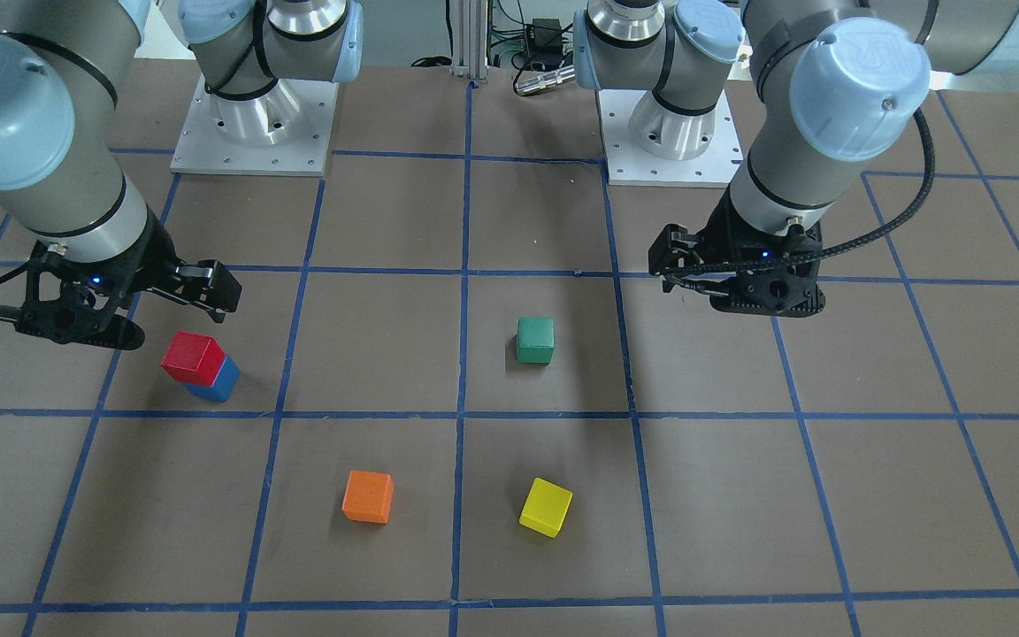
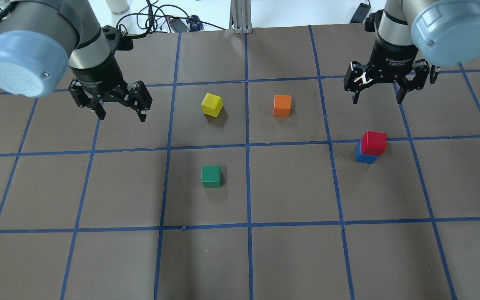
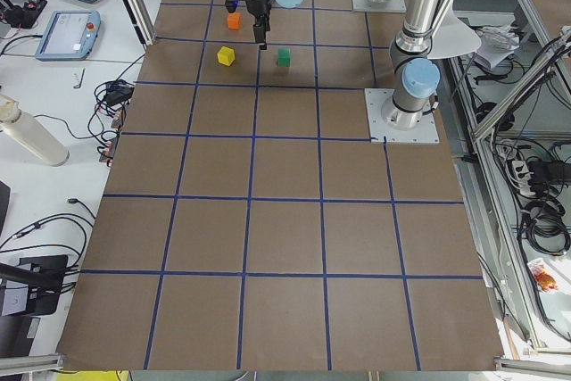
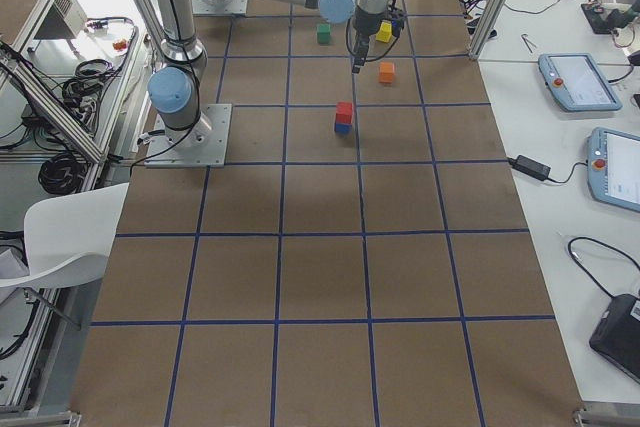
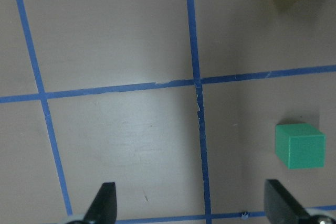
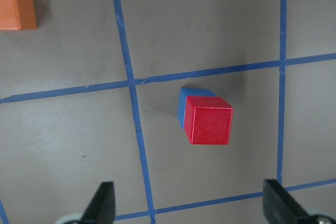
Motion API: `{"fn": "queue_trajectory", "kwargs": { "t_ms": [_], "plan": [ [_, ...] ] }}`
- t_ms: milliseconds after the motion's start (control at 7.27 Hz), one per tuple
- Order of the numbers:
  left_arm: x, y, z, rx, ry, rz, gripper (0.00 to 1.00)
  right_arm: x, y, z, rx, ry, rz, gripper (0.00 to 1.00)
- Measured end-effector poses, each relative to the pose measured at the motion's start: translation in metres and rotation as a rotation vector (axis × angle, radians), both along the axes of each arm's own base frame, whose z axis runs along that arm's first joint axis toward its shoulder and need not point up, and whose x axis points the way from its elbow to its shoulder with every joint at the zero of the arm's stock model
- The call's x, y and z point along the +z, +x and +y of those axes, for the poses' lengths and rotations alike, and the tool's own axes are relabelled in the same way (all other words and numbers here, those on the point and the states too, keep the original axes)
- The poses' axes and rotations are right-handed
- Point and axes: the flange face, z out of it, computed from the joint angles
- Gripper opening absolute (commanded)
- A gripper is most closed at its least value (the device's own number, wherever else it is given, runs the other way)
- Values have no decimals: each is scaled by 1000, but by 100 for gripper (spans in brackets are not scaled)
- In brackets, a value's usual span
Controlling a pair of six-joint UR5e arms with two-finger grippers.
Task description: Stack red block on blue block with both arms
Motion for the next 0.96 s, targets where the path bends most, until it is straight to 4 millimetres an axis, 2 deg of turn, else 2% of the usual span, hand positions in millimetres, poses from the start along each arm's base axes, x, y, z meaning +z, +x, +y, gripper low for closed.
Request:
{"fn": "queue_trajectory", "kwargs": {
  "t_ms": [275,413,688,963],
  "plan": [
    [25,-2,-3,26,14,-2,100,12,32,10,12,-18,3,100],
    [31,-4,-5,32,5,0,100,17,45,16,24,-27,-2,100],
    [30,-9,-12,41,-38,6,100,33,58,28,33,-44,-49,100],
    [26,-14,-19,46,-86,8,100,47,61,39,41,-52,-77,100]
  ]
}}
